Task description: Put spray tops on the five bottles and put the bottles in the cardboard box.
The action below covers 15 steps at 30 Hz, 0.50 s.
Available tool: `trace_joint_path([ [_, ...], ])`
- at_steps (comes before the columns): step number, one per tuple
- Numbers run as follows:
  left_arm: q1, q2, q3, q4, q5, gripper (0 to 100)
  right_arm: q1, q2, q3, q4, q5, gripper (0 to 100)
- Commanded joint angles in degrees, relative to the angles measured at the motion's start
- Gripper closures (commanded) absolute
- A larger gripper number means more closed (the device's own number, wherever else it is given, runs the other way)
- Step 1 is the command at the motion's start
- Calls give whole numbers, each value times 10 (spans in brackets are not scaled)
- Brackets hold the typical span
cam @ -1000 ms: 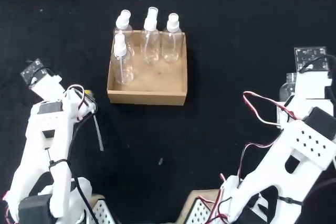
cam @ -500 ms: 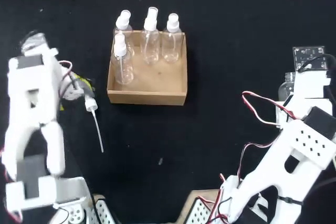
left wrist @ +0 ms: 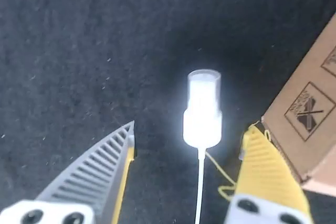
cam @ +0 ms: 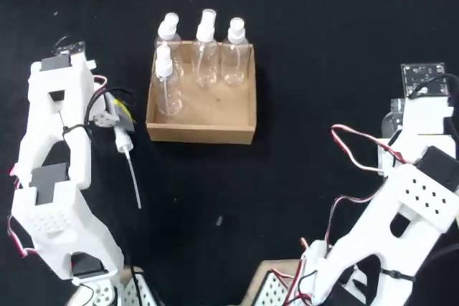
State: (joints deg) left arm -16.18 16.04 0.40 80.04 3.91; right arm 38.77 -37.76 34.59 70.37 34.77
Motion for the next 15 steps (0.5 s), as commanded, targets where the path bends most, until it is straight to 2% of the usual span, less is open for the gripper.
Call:
trace_joint_path([
  [1,19,-4,30,-38,4,701,-4,-2,-22,4,-6,987],
  [6,17,5,80,-95,4,701,-4,-2,-22,4,-6,987],
  [11,22,25,80,-98,4,705,-4,-2,-22,4,-6,987],
  [13,31,32,85,-98,4,761,-4,-2,-22,4,-6,987],
  [15,41,43,85,-99,4,859,-6,-2,-23,4,-6,987],
])
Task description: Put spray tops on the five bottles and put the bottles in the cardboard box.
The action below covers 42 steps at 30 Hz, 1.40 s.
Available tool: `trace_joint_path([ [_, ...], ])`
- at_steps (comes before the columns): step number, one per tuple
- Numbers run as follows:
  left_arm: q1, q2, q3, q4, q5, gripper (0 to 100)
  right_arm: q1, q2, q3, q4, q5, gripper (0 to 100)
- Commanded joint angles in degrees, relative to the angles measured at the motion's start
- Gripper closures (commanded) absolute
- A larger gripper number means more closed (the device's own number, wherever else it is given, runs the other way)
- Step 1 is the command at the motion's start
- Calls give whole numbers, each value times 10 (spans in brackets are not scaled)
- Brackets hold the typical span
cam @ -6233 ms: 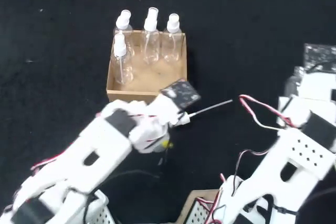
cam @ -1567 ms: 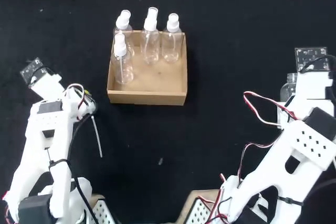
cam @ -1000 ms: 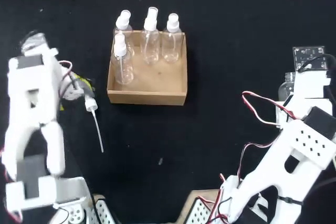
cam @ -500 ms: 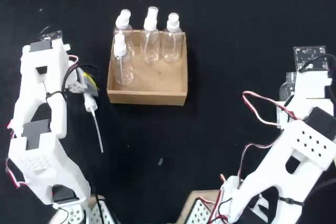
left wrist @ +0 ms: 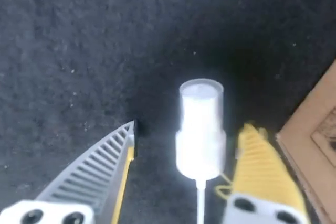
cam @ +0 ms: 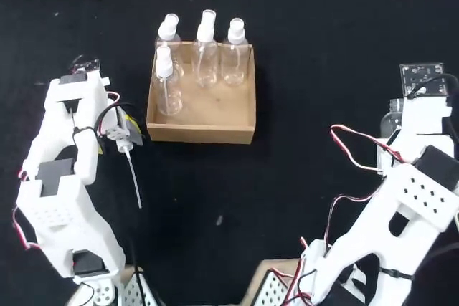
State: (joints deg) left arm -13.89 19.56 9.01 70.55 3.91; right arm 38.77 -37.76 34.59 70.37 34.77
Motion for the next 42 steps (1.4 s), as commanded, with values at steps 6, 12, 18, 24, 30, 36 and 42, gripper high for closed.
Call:
trace_joint_path([
  [6,15,12,-36,-6,4,970,-9,-3,-30,4,-7,987],
  [12,5,6,-45,28,4,970,-37,-3,-65,47,-32,987],
  [18,-69,-135,-36,38,2,970,-133,-12,-116,63,-121,988],
  [24,-81,-291,22,38,-19,971,-255,-114,-86,59,-212,988],
  [30,-69,-447,24,34,8,971,-422,-269,43,-68,-295,988],
  [36,0,-576,-51,33,62,969,-549,-392,225,-281,-321,988],
  [42,87,-631,-171,33,102,968,-593,-459,361,-401,-322,988],
])
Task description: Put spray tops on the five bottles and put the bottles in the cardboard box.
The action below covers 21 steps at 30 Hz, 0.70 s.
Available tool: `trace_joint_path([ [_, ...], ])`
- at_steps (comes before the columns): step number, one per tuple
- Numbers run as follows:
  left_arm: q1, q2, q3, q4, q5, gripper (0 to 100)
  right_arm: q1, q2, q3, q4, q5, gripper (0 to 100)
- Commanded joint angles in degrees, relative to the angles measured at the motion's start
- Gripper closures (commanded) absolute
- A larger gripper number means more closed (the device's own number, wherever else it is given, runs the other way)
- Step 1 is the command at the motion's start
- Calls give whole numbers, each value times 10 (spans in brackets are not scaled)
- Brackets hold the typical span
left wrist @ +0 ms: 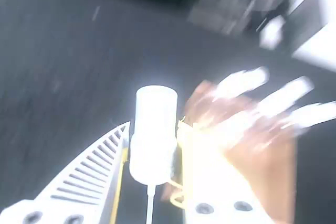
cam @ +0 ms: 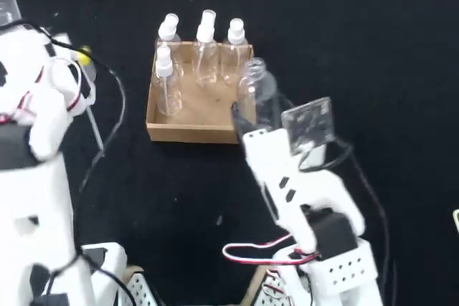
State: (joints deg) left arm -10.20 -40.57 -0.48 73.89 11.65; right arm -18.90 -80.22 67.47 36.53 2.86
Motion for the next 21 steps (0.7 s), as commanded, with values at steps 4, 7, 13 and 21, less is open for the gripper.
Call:
trace_joint_path([
  [4,134,-30,-131,-28,46,969,-17,-61,71,-95,-3,988],
  [7,191,-37,-138,-98,46,970,-17,-73,91,-93,-7,988],
  [13,298,-30,-133,-227,45,970,-17,-98,113,-93,-40,988],
  [21,358,-30,-4,-420,41,970,-16,-134,116,-91,-39,988],
])
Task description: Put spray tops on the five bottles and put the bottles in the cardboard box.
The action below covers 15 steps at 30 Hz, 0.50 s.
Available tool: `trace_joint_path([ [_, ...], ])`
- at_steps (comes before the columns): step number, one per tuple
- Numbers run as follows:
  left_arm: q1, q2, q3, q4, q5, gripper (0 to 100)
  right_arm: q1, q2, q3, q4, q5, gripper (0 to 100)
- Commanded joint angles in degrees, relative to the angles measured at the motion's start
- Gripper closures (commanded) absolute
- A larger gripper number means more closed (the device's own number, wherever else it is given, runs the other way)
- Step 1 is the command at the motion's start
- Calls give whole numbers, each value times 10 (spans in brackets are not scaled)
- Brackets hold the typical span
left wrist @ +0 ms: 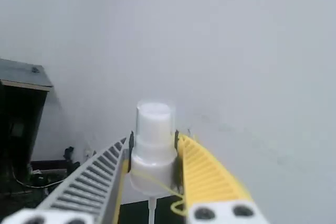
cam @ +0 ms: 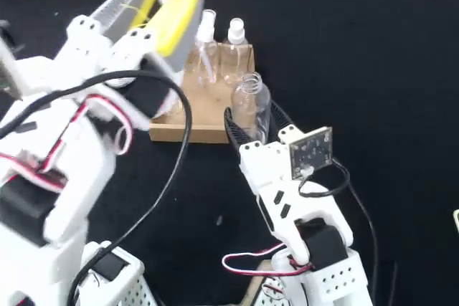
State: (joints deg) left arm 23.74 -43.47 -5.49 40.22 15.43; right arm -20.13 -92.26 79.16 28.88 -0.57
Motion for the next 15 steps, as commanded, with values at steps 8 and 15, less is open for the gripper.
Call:
trace_joint_path([
  [8,41,-8,110,-135,4,970,-2,-16,17,-18,-4,988],
  [15,70,-2,116,-127,3,970,-2,-16,17,-16,-4,988],
])
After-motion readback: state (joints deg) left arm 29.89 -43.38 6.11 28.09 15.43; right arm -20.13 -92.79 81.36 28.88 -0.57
